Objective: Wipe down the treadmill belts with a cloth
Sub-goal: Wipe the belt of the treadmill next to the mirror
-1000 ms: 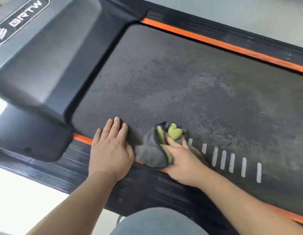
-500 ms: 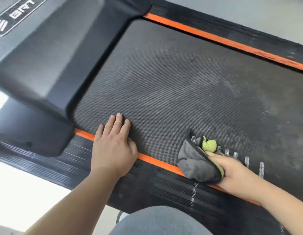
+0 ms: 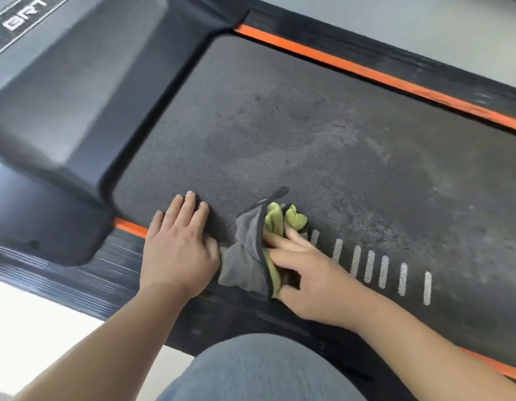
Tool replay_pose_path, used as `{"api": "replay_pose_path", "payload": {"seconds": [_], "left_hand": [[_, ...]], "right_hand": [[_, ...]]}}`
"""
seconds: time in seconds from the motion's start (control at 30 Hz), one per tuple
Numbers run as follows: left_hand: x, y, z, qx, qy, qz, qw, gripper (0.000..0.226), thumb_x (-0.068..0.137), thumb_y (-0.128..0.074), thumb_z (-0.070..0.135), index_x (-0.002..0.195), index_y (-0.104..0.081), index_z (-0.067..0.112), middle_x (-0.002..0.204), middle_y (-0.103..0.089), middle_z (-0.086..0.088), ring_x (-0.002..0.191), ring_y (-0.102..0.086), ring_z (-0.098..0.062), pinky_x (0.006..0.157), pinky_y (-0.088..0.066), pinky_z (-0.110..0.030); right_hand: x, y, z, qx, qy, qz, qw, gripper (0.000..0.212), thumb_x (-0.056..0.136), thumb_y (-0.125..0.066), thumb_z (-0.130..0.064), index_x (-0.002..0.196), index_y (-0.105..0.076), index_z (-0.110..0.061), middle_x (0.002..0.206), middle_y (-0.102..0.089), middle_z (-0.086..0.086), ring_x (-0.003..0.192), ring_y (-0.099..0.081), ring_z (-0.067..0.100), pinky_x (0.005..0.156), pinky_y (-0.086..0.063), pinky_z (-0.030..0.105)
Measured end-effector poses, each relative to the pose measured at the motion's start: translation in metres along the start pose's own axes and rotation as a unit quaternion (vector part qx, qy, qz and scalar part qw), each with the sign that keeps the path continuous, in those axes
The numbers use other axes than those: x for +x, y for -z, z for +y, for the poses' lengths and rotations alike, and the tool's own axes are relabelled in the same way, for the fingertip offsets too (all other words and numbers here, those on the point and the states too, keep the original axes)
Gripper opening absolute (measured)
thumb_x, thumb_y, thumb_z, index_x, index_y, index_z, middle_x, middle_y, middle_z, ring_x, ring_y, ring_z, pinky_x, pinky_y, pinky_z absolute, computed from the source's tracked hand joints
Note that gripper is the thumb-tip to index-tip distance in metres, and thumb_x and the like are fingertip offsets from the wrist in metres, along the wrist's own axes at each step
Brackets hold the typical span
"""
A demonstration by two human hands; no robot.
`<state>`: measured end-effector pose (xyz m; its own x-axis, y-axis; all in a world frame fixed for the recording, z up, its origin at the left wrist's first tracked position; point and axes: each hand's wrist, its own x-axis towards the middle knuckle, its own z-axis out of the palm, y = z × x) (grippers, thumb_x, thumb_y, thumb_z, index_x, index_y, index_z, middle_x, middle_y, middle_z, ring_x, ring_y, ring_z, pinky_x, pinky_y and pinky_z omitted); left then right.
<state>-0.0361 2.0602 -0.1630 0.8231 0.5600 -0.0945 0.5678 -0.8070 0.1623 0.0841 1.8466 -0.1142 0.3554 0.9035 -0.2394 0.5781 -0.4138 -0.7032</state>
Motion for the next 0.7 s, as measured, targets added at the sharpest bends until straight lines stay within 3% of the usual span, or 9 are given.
{"api": "replay_pose_path", "payload": {"seconds": [0.07,0.17,0.27,0.33,0.4,0.47,0.6,0.7], "left_hand": [[-0.001,0.002,0.002,-0.003,-0.004,-0.001,1.000,0.072,0.087,-0.030,0.043,0.153,-0.046,0.020,0.167,-0.030,-0.003,0.156,-0.022,-0.023,0.127,-0.019,-0.048],[-0.001,0.001,-0.001,0.000,-0.006,-0.008,1.000,0.071,0.091,-0.027,0.044,0.156,-0.042,0.021,0.169,-0.026,-0.002,0.157,-0.018,-0.022,0.127,-0.017,-0.047],[0.000,-0.002,-0.005,0.018,-0.014,-0.026,0.999,0.066,0.099,-0.033,0.048,0.160,-0.033,0.024,0.172,-0.016,0.000,0.159,-0.010,-0.021,0.128,-0.014,-0.046],[0.001,-0.004,-0.007,0.029,-0.018,-0.031,0.999,0.068,0.100,-0.040,0.054,0.161,-0.028,0.026,0.172,-0.013,0.000,0.159,-0.007,-0.020,0.128,-0.013,-0.045],[0.001,-0.003,-0.006,0.032,-0.018,-0.033,0.999,0.067,0.099,-0.042,0.051,0.160,-0.031,0.025,0.172,-0.014,0.000,0.159,-0.008,-0.020,0.128,-0.014,-0.045],[0.001,-0.002,-0.004,0.023,-0.009,-0.018,1.000,0.067,0.094,-0.039,0.044,0.157,-0.038,0.023,0.170,-0.021,-0.001,0.158,-0.014,-0.021,0.127,-0.016,-0.047],[-0.001,0.000,0.001,-0.001,0.001,0.014,1.000,0.067,0.086,-0.037,0.039,0.149,-0.051,0.019,0.165,-0.035,-0.004,0.155,-0.027,-0.023,0.125,-0.023,-0.049],[0.000,-0.001,0.001,-0.005,-0.003,0.018,1.000,0.066,0.086,-0.037,0.039,0.147,-0.052,0.018,0.164,-0.037,-0.005,0.154,-0.028,-0.024,0.124,-0.024,-0.051]], "right_hand": [[-0.014,0.004,-0.004,-0.104,-0.018,0.019,0.994,0.053,0.095,-0.063,-0.037,0.144,-0.045,-0.047,0.165,-0.016,-0.025,0.158,0.000,0.014,0.121,-0.033,0.045],[-0.005,-0.005,-0.012,-0.184,-0.090,0.006,0.979,0.058,0.098,-0.057,-0.051,0.149,-0.030,-0.052,0.166,-0.012,-0.020,0.157,-0.006,0.022,0.106,-0.047,0.050],[0.021,-0.027,-0.015,-0.140,-0.046,0.040,0.988,0.052,0.093,-0.061,-0.038,0.142,-0.045,-0.043,0.146,-0.049,-0.023,0.149,-0.025,0.029,0.098,-0.049,0.052],[0.034,-0.033,-0.016,-0.077,-0.050,0.069,0.993,0.047,0.085,-0.063,-0.026,0.131,-0.056,-0.037,0.125,-0.061,-0.020,0.140,-0.036,0.029,0.096,-0.048,0.051],[0.034,-0.030,-0.016,-0.046,-0.083,0.071,0.993,0.035,0.084,-0.065,-0.024,0.118,-0.061,-0.034,0.113,-0.053,-0.017,0.120,-0.052,0.029,0.093,-0.050,0.046],[0.022,-0.023,-0.013,-0.078,-0.097,0.062,0.990,0.022,0.087,-0.066,-0.036,0.105,-0.055,-0.033,0.108,-0.046,-0.011,0.095,-0.057,0.027,0.083,-0.051,0.041],[-0.026,0.005,0.018,-0.162,-0.171,0.015,0.972,0.032,0.082,-0.065,-0.052,0.102,-0.047,-0.034,0.105,-0.047,-0.012,0.101,-0.057,0.020,0.077,-0.046,0.035],[-0.065,0.026,0.041,-0.175,-0.239,-0.010,0.955,0.046,0.067,-0.061,-0.068,0.101,-0.052,-0.039,0.102,-0.048,-0.015,0.098,-0.058,0.012,0.076,-0.049,0.032]]}}
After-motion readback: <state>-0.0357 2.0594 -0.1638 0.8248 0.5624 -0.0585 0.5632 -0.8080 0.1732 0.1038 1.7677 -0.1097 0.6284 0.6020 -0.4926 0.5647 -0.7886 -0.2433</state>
